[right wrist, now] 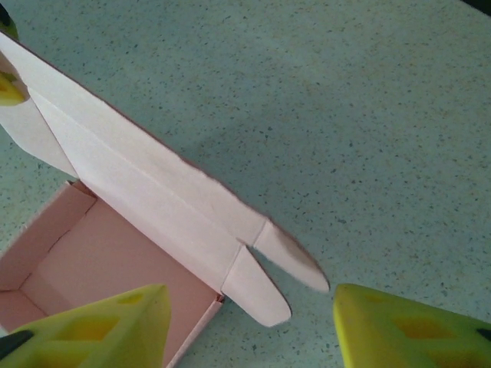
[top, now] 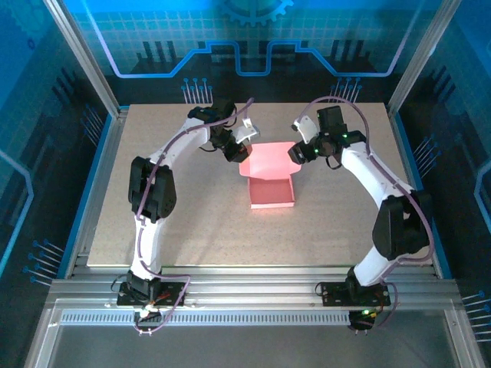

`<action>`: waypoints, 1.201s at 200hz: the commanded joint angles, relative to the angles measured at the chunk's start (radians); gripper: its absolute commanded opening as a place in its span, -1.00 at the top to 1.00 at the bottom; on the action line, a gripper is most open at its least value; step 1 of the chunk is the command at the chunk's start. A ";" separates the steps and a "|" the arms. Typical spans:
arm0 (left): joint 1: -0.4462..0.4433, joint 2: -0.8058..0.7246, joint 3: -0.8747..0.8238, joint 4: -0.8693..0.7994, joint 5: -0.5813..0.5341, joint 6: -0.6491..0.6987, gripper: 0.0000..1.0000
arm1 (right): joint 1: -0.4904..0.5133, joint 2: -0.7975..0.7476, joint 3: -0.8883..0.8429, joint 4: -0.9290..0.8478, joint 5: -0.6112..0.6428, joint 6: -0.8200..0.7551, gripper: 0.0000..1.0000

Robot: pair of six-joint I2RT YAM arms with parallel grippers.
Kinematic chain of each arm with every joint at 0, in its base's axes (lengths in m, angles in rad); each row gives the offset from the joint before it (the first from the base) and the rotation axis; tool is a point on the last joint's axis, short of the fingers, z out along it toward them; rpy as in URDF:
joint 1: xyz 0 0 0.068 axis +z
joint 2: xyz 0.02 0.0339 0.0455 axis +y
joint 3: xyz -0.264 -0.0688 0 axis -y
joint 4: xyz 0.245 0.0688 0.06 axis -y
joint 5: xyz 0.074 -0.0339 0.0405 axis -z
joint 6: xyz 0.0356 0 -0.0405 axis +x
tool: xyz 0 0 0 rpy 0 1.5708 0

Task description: Fold the paper box

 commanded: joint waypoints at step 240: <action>0.025 0.000 -0.016 -0.152 0.116 0.199 1.00 | -0.040 0.138 0.120 -0.414 -0.234 -0.395 0.51</action>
